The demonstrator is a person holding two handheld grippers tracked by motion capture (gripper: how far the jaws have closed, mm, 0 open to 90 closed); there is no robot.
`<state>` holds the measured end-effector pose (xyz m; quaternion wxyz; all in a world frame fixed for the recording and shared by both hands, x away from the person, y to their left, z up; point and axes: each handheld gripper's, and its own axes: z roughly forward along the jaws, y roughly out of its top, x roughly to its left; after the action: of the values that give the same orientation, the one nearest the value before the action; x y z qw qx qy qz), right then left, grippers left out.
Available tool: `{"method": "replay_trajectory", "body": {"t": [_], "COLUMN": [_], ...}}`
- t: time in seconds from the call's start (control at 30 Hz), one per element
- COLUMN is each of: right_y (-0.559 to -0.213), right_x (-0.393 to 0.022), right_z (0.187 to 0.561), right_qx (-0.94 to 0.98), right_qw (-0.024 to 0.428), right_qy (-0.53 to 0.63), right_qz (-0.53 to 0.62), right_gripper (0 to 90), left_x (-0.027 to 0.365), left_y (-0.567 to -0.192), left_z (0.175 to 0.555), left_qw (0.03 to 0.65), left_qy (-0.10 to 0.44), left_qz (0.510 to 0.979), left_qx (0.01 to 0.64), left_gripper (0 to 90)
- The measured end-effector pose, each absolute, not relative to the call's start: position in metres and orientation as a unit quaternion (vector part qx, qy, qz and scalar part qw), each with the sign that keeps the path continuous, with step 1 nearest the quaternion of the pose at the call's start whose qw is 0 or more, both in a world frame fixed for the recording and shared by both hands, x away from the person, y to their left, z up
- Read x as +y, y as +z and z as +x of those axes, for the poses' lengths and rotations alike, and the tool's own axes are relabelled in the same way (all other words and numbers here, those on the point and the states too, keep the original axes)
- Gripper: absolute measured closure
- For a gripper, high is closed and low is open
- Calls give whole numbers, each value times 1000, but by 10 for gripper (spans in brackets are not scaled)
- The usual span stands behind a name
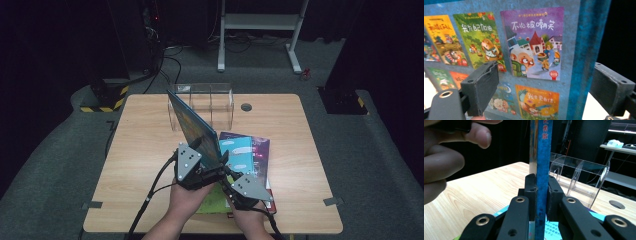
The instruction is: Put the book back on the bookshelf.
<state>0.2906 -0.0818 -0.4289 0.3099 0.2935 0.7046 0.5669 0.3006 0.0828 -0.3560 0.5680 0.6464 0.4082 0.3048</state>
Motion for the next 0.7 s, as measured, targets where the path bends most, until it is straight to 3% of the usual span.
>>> {"method": "replay_trajectory", "body": {"t": [0.37,0.7], "right_y": [-431,-437], "right_x": [-73,-64], "right_z": [287,285], "right_qx": [718,736], "right_qw": [301,290], "right_qy": [559,544], "right_qz": [285,279], "right_gripper": [782,761], "left_x": [100,108], "left_y": [-355,-356], "left_z": [300,298], "left_qw": [587,583], "left_qy": [268,274], "left_qz": [643,643], "left_qx": [412,415], "left_gripper": [168,198]}}
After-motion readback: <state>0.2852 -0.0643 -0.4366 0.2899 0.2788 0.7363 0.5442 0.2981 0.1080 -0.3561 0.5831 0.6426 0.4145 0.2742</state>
